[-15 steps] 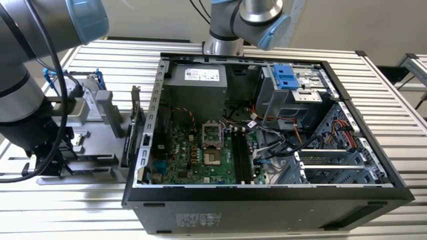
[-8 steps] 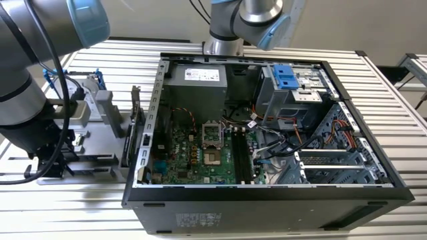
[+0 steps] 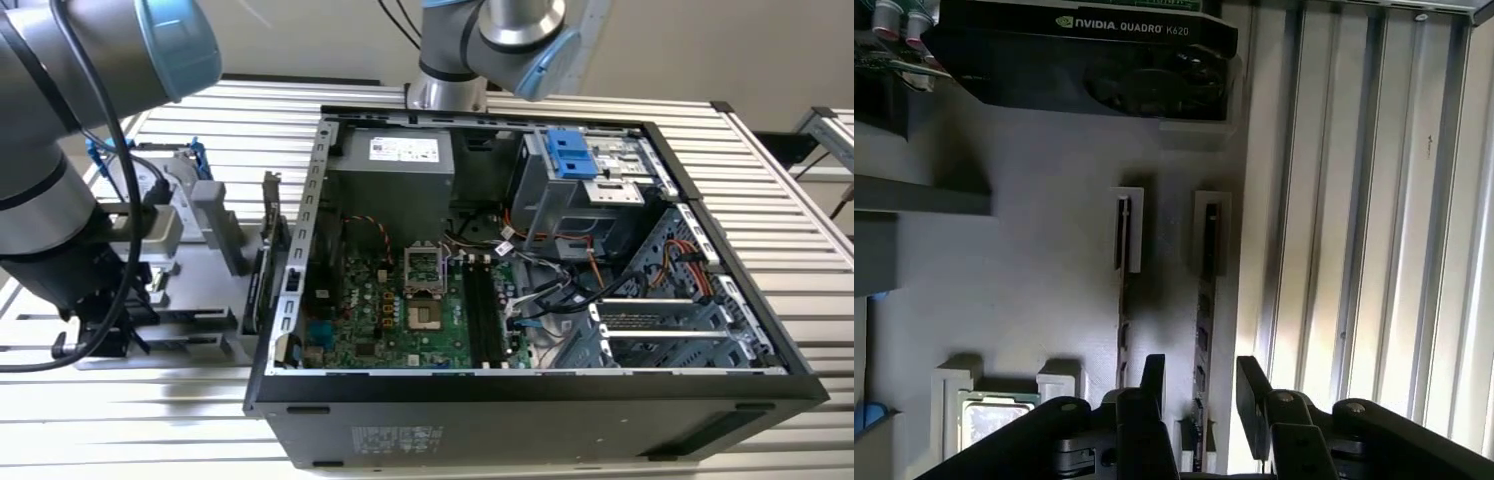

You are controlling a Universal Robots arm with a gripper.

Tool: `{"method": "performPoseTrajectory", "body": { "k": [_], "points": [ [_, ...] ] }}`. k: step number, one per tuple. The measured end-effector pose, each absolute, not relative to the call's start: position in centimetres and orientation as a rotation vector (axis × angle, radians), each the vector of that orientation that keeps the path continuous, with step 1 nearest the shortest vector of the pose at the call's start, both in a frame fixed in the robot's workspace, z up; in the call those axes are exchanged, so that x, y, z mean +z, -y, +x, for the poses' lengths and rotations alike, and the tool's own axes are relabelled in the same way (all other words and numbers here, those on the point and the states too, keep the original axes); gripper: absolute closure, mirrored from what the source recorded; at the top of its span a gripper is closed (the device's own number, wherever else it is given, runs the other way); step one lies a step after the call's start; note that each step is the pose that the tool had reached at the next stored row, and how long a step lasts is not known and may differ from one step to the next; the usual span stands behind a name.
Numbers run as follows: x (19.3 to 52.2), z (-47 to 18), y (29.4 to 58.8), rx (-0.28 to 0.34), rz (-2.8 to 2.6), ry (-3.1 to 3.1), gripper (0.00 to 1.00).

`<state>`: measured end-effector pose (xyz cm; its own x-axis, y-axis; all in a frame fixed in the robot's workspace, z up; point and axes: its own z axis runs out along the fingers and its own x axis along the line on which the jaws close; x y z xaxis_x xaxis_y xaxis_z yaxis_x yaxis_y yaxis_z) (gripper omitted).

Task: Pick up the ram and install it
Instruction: 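Pick up the ram and move it above insertion slot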

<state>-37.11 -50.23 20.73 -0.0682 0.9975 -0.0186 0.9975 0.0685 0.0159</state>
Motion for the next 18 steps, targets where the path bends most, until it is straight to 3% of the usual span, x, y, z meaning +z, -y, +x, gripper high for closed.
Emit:
{"method": "performPoseTrajectory", "body": {
  "k": [13, 14, 18],
  "points": [
    [19.8, -37.1, 50.2, -0.002, 2.128, -2.278, 0.0],
    [19.7, -37.1, 50.2, -0.002, 2.127, -2.278, 1.0],
    [19.4, -37.1, 50.2, -0.002, 2.127, -2.278, 1.0]
  ]
}}
